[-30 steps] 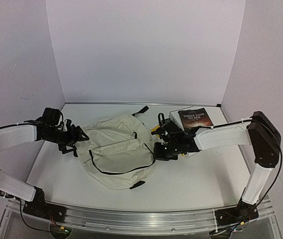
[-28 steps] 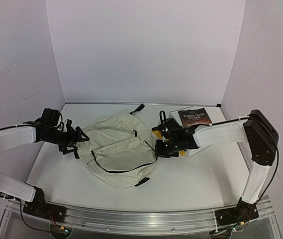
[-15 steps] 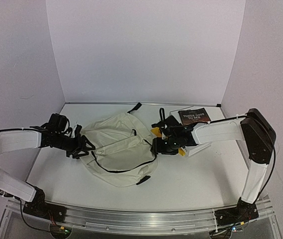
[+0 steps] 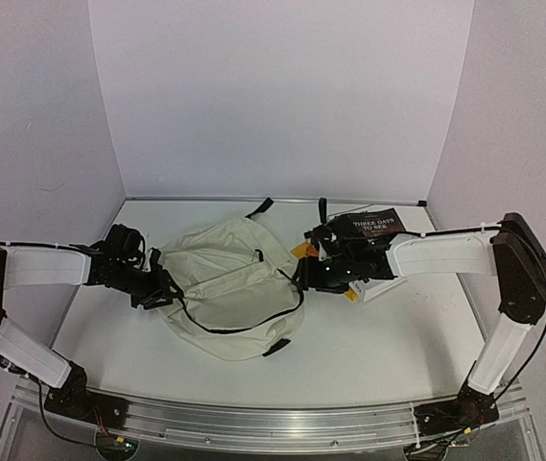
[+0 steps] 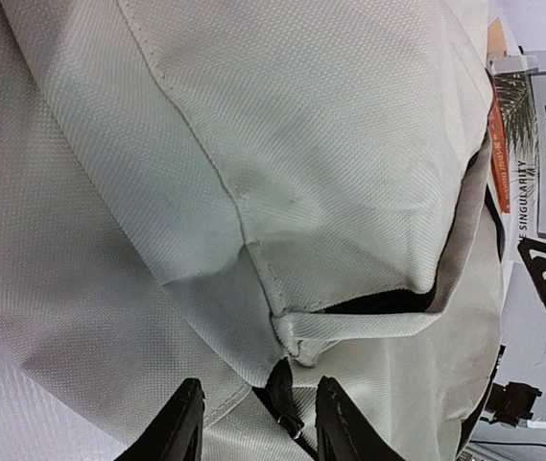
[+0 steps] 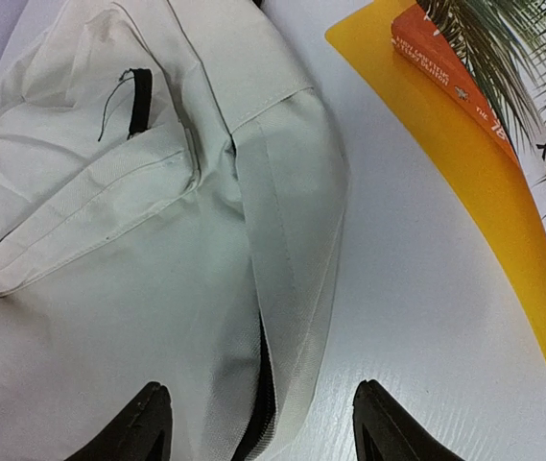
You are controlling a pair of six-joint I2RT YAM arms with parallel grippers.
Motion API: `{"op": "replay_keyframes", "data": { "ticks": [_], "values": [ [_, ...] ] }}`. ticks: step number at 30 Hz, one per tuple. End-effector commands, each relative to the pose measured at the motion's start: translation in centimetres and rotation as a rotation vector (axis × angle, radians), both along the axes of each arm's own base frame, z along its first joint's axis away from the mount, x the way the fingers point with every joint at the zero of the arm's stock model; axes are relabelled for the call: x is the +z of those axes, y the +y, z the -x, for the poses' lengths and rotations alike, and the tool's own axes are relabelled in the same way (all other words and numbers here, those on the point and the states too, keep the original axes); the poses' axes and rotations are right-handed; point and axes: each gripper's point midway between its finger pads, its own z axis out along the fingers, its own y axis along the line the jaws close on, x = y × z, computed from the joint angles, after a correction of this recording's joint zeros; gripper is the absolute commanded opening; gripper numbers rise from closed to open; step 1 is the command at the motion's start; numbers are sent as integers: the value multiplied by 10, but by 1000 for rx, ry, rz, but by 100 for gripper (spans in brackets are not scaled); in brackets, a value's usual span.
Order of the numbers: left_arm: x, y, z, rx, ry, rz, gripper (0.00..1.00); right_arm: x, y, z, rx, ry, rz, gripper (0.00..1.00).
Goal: Pack the student bag
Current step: Adjust the student bag at the center of the board.
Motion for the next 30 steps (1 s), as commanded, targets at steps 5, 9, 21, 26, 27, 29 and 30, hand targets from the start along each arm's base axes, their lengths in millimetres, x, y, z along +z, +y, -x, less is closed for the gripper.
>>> {"op": "replay_keyframes", "data": {
  "ticks": [5,9,21,26,27,29,30],
  "values": [
    [18,-13,-24,-12,-82,42,32,16,3,3,-2,-19,-39,64],
    [20,-20,-26,-25,-80,82,24,16,1,4,-6,-19,-39,64],
    [70,-60,-6,-176,-205,251,0,49,4,8,-7,-79,-115,63],
    [83,-72,5,-216,-212,212,0,71,26,22,69,-136,-159,66],
    [86,-74,7,-221,-218,203,0,76,35,28,99,-156,-169,67],
    [93,-78,10,-230,-230,200,0,86,54,42,165,-193,-197,69],
    [96,-79,11,-230,-234,204,0,91,66,50,205,-210,-220,70]
  ]
}}
